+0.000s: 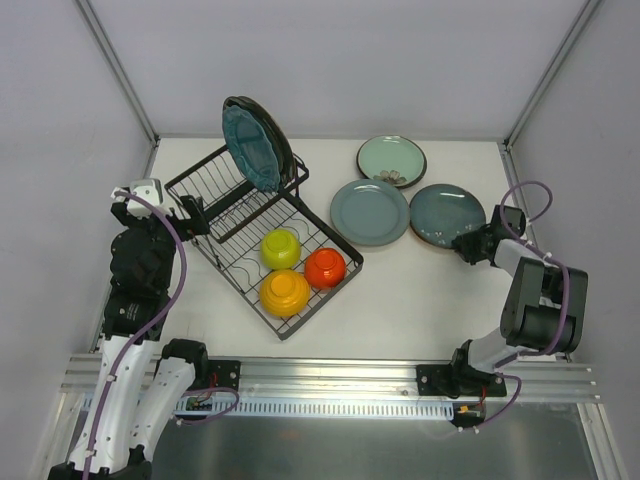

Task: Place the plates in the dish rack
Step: Grab a plate with the right arm

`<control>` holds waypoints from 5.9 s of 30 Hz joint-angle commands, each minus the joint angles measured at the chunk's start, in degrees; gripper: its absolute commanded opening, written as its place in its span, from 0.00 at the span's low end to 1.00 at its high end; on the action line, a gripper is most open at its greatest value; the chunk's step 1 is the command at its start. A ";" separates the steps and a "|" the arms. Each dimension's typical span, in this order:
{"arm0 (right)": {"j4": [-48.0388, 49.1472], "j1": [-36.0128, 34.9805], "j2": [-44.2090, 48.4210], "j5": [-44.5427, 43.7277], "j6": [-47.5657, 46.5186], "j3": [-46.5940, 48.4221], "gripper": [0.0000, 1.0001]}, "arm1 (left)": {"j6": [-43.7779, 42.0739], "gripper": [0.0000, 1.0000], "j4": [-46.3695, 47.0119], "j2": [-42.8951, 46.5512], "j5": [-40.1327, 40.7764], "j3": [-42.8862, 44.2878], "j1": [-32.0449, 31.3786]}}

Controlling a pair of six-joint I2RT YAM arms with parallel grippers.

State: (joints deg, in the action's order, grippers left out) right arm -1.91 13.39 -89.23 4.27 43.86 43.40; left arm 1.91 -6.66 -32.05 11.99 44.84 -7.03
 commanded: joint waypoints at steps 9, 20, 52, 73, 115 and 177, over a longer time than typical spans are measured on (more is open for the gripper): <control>-11.45 -3.81 7.32 3.90 -9.49 -4.28 0.20 | -0.07 0.98 3.58 0.59 -1.35 -1.07 0.52; -15.31 -3.28 11.89 -2.86 -10.37 -4.46 0.51 | 0.11 0.98 4.11 0.85 -1.71 -1.68 0.52; -17.76 1.82 11.97 -2.69 -13.27 1.25 0.06 | -0.16 0.98 4.28 1.20 -2.41 -1.86 0.52; -33.07 3.22 20.94 1.35 -14.06 6.01 0.02 | -0.33 0.98 4.63 1.29 -2.06 -2.04 0.52; -11.03 4.10 25.25 5.48 -10.99 -10.96 0.65 | -0.86 0.98 4.63 1.12 -2.23 -2.12 0.00; -22.08 -18.91 42.91 5.83 -43.41 20.32 0.01 | 47.56 0.95 -9.16 -6.09 -33.70 21.17 -1.05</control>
State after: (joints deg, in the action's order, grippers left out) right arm -31.81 -2.33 -48.99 7.01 4.27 58.00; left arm 42.19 -16.69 -37.58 -20.73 63.70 -7.22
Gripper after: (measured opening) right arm 0.141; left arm 0.946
